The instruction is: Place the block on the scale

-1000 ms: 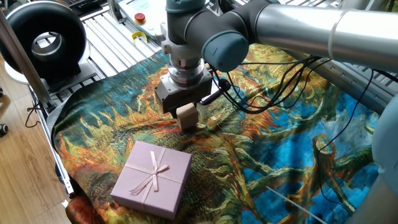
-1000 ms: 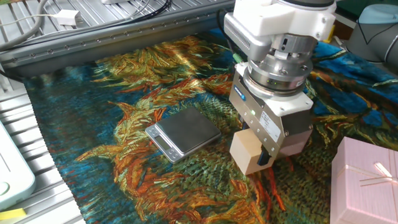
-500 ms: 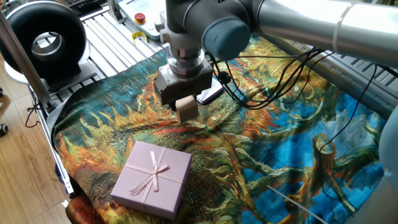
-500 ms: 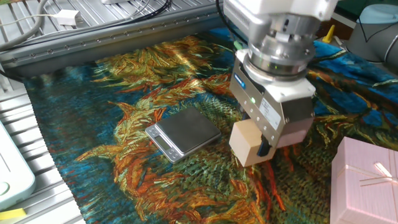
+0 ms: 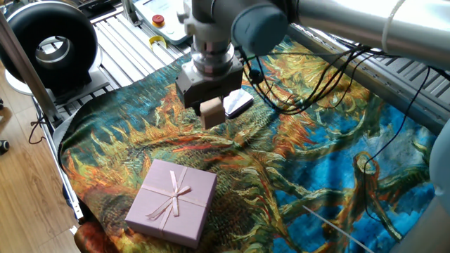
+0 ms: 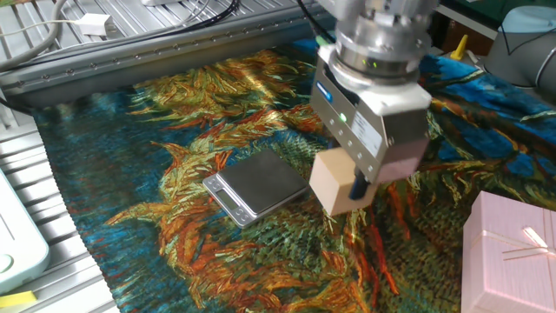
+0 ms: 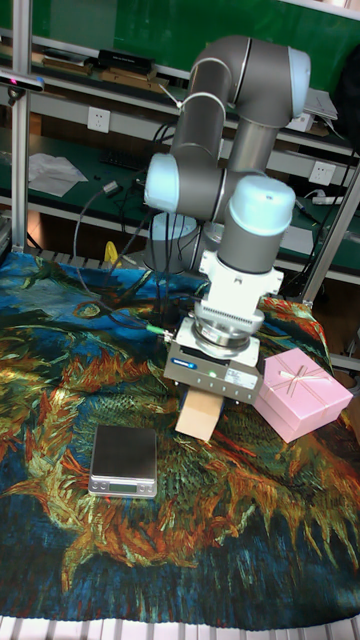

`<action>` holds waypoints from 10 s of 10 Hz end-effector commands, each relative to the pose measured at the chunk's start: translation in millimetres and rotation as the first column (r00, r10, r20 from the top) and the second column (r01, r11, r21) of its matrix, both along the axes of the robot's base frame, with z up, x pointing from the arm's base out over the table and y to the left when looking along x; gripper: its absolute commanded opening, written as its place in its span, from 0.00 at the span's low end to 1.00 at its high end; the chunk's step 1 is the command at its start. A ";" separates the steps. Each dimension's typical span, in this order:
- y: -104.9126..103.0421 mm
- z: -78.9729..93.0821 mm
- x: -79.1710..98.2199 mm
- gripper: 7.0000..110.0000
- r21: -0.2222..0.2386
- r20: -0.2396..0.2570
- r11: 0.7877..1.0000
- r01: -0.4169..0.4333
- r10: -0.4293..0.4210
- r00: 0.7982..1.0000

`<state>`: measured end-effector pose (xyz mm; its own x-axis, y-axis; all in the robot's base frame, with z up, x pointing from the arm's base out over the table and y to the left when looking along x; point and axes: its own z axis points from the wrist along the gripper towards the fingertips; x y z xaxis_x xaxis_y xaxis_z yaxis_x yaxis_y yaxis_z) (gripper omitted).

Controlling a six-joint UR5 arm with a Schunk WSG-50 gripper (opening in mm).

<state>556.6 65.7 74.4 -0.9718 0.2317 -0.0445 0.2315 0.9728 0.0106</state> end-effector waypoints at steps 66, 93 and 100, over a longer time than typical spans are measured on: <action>-95.2 10.6 66.4 0.00 -0.022 0.035 0.983 -0.183 0.184 0.982; -92.7 -25.6 76.5 0.00 -0.010 0.090 0.981 -0.196 0.196 0.977; -96.1 -27.1 71.1 0.00 0.007 0.087 0.983 -0.186 0.184 0.979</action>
<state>628.5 -28.9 46.6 -0.9912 0.0418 -0.1254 0.0393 0.9990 0.0220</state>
